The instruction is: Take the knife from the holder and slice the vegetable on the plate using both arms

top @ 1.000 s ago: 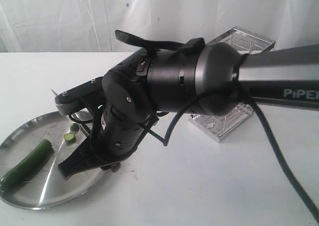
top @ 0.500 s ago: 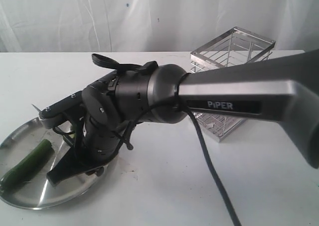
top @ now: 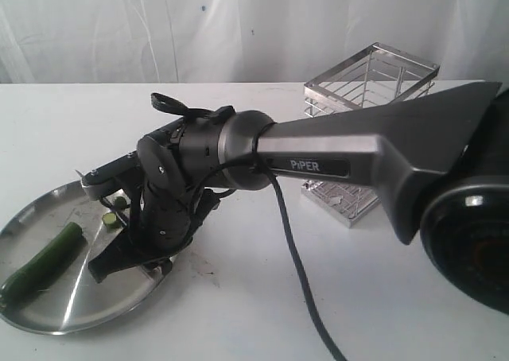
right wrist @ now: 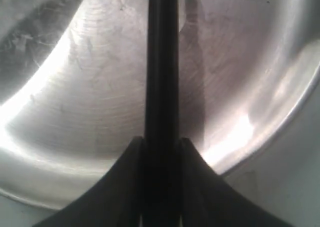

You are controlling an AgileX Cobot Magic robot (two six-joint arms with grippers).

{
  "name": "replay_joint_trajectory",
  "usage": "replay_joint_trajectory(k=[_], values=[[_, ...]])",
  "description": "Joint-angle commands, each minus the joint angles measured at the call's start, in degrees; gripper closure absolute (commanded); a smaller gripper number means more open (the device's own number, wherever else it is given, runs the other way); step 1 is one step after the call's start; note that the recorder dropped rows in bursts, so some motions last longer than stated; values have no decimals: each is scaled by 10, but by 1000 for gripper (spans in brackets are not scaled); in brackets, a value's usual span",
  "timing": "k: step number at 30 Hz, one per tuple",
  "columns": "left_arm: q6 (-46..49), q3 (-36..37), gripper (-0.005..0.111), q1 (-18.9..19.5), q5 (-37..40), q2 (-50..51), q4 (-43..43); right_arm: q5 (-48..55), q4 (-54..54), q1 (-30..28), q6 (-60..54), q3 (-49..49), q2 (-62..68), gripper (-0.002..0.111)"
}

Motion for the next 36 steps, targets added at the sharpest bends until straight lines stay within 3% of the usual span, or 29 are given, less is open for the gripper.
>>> replay_joint_trajectory(k=[1, 9, 12, 14, 22, 29, 36], values=[[-7, 2, 107, -2, 17, -11, -6, 3, 33, -7, -42, -12, 1, 89], [-20, 2, 107, -2, 24, -11, -6, 11, 59, -7, -57, -31, -15, 54], [-20, 2, 107, -2, 27, -11, -7, 14, 58, -7, -57, -32, -36, 50], [-21, -4, 107, -2, 27, -11, -8, 15, 56, -7, -57, -30, -57, 54], [-39, -5, 107, -2, 69, -72, 57, -94, 60, -7, -57, 104, -218, 96], [-180, -12, 107, -2, 116, -105, 193, -255, 87, 15, -55, 296, -376, 106], [-180, -17, 107, -2, 72, -105, 197, -380, 98, 33, -54, 440, -517, 108]])
